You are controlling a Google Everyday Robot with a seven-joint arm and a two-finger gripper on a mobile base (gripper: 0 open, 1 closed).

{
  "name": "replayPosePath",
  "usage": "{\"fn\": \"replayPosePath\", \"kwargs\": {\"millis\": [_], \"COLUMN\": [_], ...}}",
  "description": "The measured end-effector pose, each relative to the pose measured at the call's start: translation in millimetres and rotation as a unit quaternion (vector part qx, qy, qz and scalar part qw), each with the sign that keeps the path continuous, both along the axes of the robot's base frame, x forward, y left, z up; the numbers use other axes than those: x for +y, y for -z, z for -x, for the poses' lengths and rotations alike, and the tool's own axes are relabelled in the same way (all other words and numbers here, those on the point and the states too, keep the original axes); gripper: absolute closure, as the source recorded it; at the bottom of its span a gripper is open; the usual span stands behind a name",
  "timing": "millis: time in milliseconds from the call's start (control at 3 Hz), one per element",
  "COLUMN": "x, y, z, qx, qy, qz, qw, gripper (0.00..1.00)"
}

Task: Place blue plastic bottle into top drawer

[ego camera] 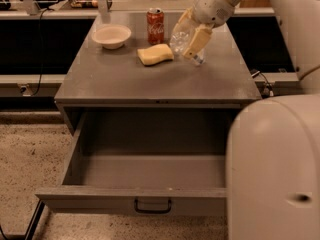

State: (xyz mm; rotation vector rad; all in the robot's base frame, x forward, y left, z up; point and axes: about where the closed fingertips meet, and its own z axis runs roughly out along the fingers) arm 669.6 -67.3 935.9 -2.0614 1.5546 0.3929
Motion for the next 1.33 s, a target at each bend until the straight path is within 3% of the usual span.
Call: {"fn": "replayPosePath", "kwargs": {"millis": [333, 667, 1000, 1333], "x": [3, 11, 19, 22], "y": [-72, -100, -73, -66], "z": [69, 132, 151, 156], "qx": [-0.008, 0.005, 0.041, 0.054], "qy": [0.01, 0.012, 0.008, 0.008], "qz": [-0.107, -0.168, -0.169, -0.178], "qw": [0.9942, 0.9858, 0.9848, 0.9825], "gripper": [1.0, 1.0, 1.0, 1.0]}}
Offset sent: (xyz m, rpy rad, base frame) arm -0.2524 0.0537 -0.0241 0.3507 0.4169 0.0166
